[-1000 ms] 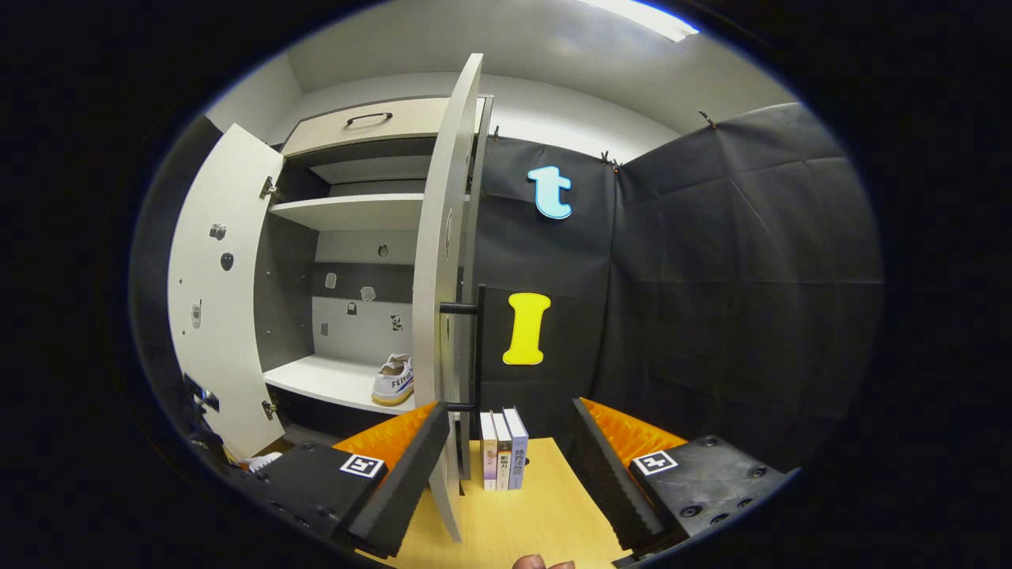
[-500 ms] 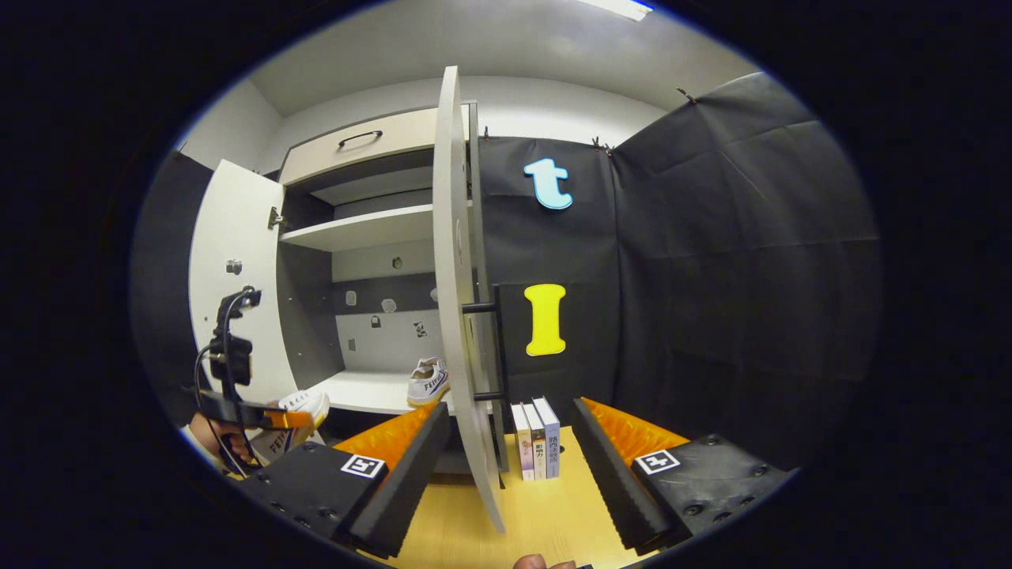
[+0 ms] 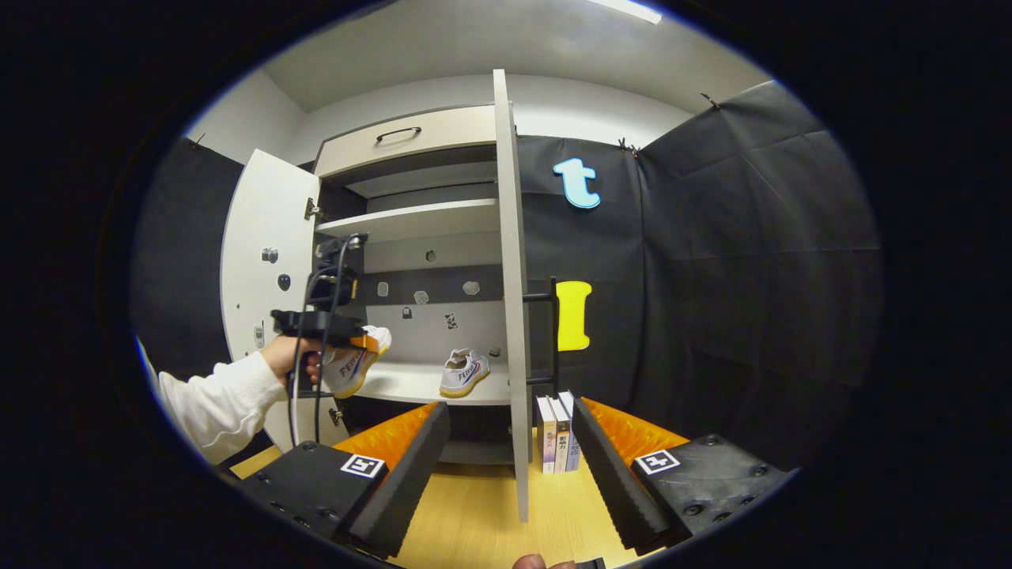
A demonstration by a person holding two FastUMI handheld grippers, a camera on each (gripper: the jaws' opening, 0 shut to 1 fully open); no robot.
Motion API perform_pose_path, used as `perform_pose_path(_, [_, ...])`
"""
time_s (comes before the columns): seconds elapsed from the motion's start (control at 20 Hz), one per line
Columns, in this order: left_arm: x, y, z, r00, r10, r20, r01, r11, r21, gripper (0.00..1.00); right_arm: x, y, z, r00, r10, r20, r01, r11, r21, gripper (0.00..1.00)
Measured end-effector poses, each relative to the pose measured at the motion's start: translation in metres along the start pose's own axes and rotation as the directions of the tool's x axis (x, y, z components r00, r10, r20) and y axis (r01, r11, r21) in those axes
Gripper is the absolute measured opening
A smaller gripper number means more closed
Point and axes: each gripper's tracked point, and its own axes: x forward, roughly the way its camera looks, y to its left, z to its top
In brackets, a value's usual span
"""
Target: Grab one shoe with the right hand and put it into the shoe cabinet, grab the other shoe with the left hand and put it into the shoe cabinet; then close the right door with the right hand and the left door with the left hand.
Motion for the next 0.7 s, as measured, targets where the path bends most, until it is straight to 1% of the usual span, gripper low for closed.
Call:
perform_pose_path(0.2, [0.063, 0.014, 0.005, 0.997, 0.041, -0.068, -0.038, 0.999, 0.035, 0.08, 0.001, 0.007, 0.001, 1.0, 0.006, 0.0, -0.006, 1.0, -0.021, 0.99])
perform_pose_path(0.35, [0.103, 0.023, 0.003, 0.989, 0.05, -0.138, -0.046, 0.998, 0.037, 0.07, 0.003, 0.006, 0.002, 1.0, -0.007, 0.005, 0.007, 0.999, -0.047, 0.99])
perform_pose_path(0.45, [0.127, 0.034, 0.002, 0.982, 0.084, -0.169, -0.074, 0.995, 0.065, 0.07, 0.004, 0.001, 0.004, 1.0, -0.023, 0.01, 0.023, 0.998, -0.062, 0.99])
perform_pose_path(0.55, [0.145, 0.041, 0.0, 0.977, 0.109, -0.183, -0.093, 0.991, 0.092, 0.08, 0.004, -0.003, 0.004, 0.999, -0.038, 0.012, 0.039, 0.997, -0.066, 0.99])
perform_pose_path(0.7, [0.162, 0.045, -0.009, 0.97, 0.116, -0.211, -0.1, 0.991, 0.088, 0.08, 0.005, -0.009, 0.002, 0.998, -0.062, 0.007, 0.062, 0.996, -0.065, 0.99])
